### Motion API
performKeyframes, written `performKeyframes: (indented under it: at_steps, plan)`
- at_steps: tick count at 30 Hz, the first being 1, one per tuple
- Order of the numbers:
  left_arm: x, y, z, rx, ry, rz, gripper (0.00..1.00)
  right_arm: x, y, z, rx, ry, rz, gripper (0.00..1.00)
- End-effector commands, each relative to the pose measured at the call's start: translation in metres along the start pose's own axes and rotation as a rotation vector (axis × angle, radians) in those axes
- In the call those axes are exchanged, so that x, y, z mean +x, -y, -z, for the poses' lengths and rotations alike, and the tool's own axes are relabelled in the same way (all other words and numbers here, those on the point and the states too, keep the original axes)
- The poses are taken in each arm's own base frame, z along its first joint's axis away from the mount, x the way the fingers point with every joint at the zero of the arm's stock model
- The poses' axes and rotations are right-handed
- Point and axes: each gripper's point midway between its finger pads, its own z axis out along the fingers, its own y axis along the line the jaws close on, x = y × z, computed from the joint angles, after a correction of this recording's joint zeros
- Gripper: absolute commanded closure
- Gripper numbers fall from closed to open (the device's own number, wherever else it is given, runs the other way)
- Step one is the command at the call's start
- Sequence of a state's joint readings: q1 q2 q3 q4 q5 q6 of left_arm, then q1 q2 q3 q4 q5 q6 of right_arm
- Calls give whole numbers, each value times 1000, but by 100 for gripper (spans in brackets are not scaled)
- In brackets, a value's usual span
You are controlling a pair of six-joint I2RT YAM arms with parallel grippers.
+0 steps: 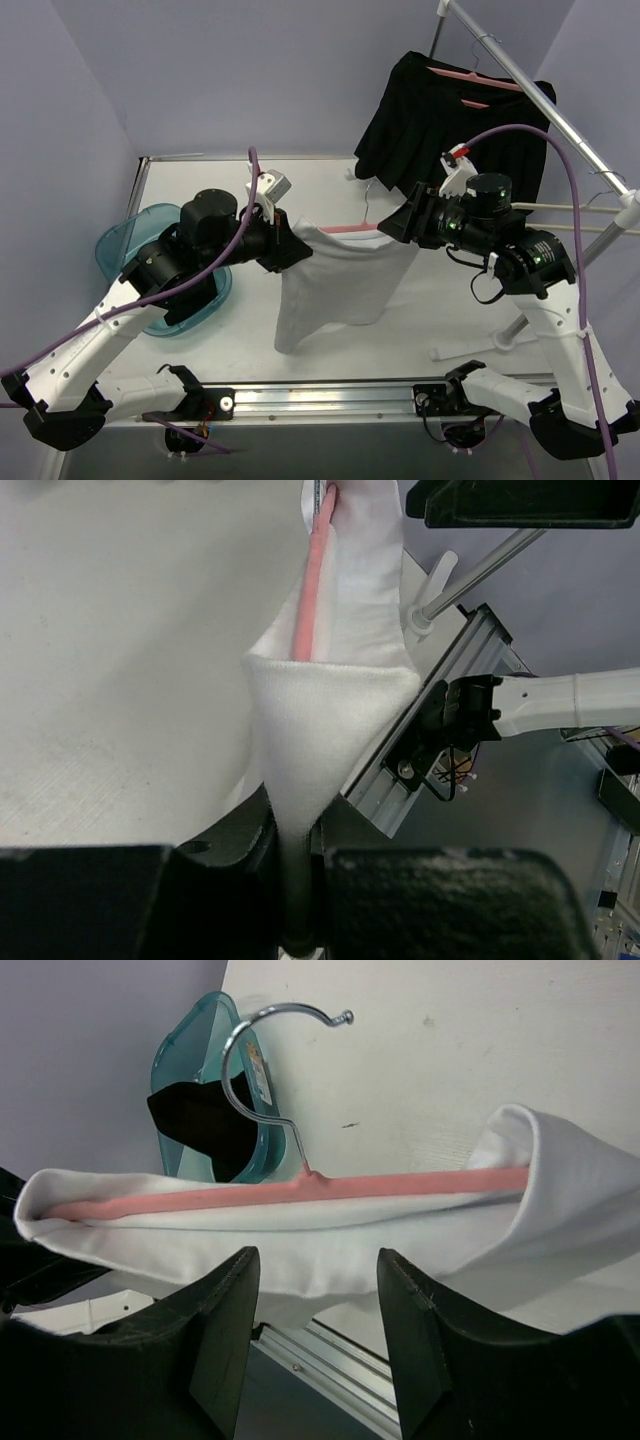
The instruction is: Remove the skirt from the hanger
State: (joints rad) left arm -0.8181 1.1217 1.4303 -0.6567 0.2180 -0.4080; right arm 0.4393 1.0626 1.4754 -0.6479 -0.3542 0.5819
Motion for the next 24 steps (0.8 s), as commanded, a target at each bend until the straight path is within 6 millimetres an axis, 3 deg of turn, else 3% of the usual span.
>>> performKeyframes:
  at_steps: [1, 8, 19, 24]
  plan:
    - [-18, 20, 5, 92, 73, -1, 98, -10, -9, -7, -49, 31, 52, 54]
    - [-11, 25, 3, 127, 59, 34, 98, -10, -7, -18, -34, -12, 96, 55]
    - [-11, 30, 8, 156, 86, 55, 98, 15, 10, -38, -40, -36, 49, 58]
    - [-14, 33, 9, 161, 86, 70, 98, 19, 8, -49, -62, -39, 37, 62]
